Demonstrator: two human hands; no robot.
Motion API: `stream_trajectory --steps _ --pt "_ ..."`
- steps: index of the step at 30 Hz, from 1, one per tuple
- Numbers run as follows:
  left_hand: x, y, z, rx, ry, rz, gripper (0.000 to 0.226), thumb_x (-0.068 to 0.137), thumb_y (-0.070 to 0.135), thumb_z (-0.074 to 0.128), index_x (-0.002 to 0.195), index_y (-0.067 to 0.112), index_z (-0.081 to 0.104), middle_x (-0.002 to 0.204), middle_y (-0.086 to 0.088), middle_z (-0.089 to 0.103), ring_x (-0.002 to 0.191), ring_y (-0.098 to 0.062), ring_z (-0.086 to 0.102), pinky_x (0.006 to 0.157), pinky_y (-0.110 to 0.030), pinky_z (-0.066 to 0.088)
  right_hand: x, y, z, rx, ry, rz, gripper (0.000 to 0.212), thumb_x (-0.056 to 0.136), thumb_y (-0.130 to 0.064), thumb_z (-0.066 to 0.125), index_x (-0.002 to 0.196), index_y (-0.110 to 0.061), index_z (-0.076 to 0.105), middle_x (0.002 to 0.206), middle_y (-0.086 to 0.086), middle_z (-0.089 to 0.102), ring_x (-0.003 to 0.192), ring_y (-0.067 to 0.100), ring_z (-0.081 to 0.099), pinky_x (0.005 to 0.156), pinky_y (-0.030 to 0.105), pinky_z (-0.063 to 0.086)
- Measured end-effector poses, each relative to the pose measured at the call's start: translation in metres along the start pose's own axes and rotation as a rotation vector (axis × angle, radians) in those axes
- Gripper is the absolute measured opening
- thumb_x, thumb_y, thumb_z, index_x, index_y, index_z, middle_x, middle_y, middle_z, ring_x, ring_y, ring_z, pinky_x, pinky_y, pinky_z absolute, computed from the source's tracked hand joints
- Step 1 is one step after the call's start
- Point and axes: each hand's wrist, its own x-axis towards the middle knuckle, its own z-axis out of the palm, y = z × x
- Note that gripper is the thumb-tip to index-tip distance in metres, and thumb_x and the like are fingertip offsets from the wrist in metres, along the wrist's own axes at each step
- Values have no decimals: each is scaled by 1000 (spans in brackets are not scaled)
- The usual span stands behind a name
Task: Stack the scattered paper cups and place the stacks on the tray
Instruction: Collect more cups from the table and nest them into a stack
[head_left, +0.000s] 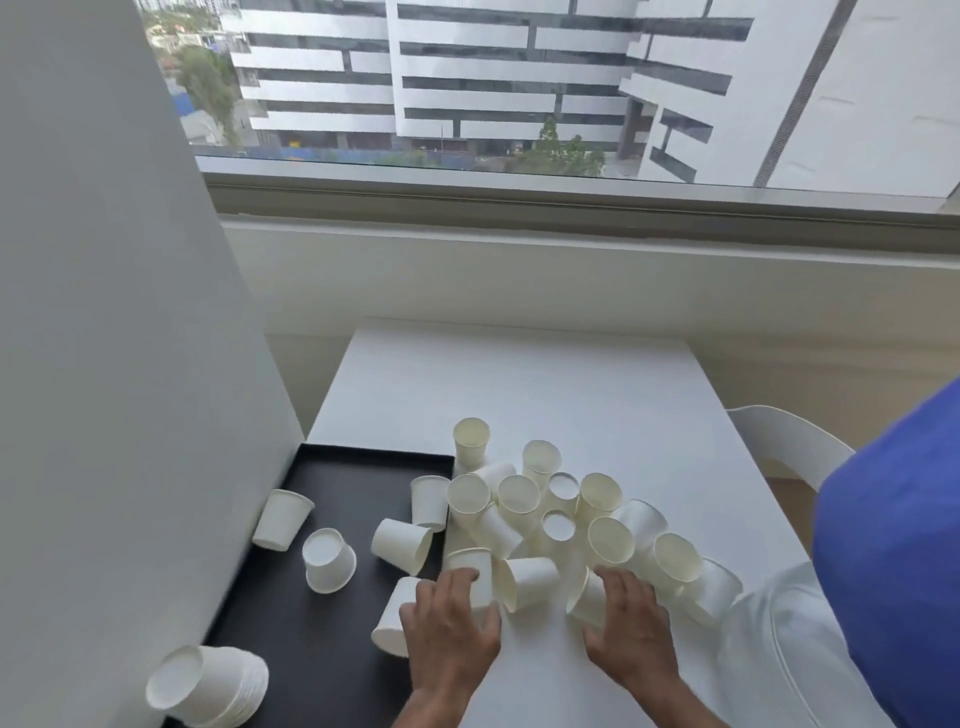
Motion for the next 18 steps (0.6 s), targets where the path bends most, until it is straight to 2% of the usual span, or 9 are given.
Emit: stream_trajectory --steps 2,7,12,16,18 --pt "4 8 8 29 18 19 33 67 37 85 95 24 72 92 9 71 80 -24 60 69 -39 45 7 3 0 -13 -39 -2 73 68 -38 61 138 -30 42 135 -7 48 124 20 43 95 35 44" --pt "17 28 21 -71 -32 -128 27 88 46 63 109 29 64 105 15 65 96 -13 59 76 -29 49 20 12 2 -66 -140 -9 72 77 -43 55 143 -33 28 138 -12 40 128 17 37 96 32 42" --pt "30 32 31 -109 -122 -217 30 89 48 62 108 26 65 105 12 67 99 -13 63 80 -27 49 29 16 6 -87 -221 -20 71 80 -40 53 144 -30 26 141 -8 40 127 20 39 97 35 43" --pt "40 33 34 -146 -246 -266 31 83 53 64 96 25 68 93 10 69 91 -15 65 79 -28 51 33 15 5 -59 -243 -8 75 78 -39 56 145 -30 24 144 -8 37 127 20 39 97 34 44" --pt "44 33 37 -188 -309 -269 25 82 50 67 86 25 66 87 10 68 85 -14 65 79 -28 53 32 15 6 -47 -247 -6 76 78 -39 57 145 -31 23 144 -9 36 127 19 38 97 33 44"
